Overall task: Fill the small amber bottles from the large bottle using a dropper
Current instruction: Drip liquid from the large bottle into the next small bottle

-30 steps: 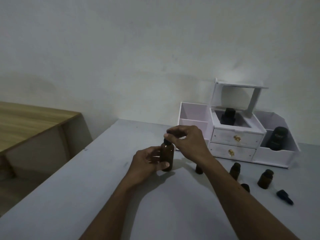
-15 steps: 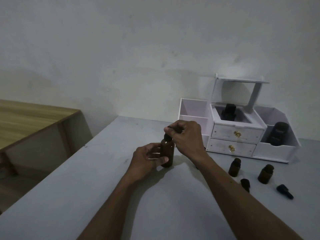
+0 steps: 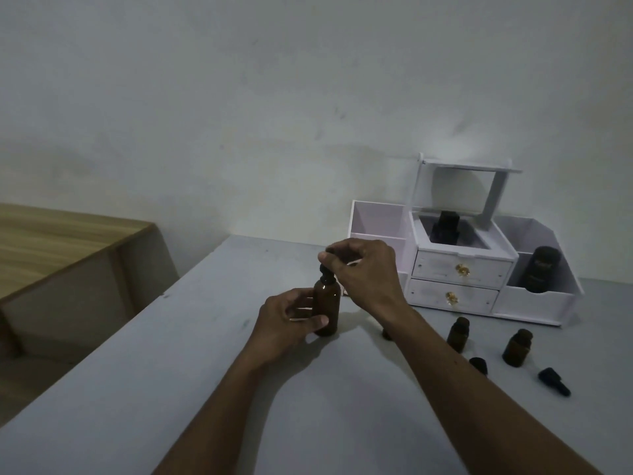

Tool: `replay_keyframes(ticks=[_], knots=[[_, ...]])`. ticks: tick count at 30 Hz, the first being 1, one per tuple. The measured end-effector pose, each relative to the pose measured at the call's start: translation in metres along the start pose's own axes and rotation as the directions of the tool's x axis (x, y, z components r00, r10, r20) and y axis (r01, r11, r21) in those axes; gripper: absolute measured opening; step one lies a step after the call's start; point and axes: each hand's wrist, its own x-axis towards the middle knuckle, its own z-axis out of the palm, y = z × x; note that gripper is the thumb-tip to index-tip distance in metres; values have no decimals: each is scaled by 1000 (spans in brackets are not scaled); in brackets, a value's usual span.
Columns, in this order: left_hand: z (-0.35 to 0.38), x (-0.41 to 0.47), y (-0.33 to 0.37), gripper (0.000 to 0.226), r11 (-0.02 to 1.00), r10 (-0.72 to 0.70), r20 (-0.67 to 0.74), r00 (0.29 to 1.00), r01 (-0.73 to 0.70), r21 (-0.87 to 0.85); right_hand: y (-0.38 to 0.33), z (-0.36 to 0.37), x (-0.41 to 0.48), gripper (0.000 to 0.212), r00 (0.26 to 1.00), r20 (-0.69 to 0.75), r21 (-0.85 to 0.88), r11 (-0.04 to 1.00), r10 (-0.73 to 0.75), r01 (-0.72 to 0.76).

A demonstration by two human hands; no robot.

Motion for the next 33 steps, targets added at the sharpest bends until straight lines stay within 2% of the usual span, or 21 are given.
replay_keyframes(ticks=[3, 7, 10, 15, 18, 21, 25, 29, 33], knots=[[0, 0, 0, 49, 1000, -13, -5, 1000, 13, 20, -11, -9, 8, 13, 1000, 4, 34, 999, -30, 30], [-1, -1, -1, 55, 998, -8, -9, 1000, 7, -55, -28, -26, 21, 14, 995, -49, 54, 994, -88, 91], [2, -1, 5, 62, 1000, -4, -101, 995, 1, -25, -39, -41, 28, 15, 988, -95, 81, 989, -118, 126], [3, -11, 30, 44, 991, 128, -387, 913, -135, 7, -41, -74, 27, 12, 971, -190, 68, 984, -146, 162], [11, -27, 50, 25, 975, 192, -435, 880, -220, -15, -27, -101, 18, 15, 966, -227, 71, 988, -121, 141], [32, -40, 68, 11, 969, 184, -325, 928, -226, -98, -4, -126, 7, 11, 962, -253, 51, 992, -100, 117], [78, -50, 87, 11, 982, 92, -58, 994, -100, -163, 30, -155, -4, 13, 944, -320, -26, 997, -79, 74], [128, -53, 95, 29, 989, -13, 132, 991, 32, -145, 58, -173, -10, 22, 924, -377, -121, 993, -54, 9], [163, -41, 91, 54, 988, -50, 140, 989, 70, -138, 69, -180, -16, 22, 928, -372, -105, 994, -19, -22]])
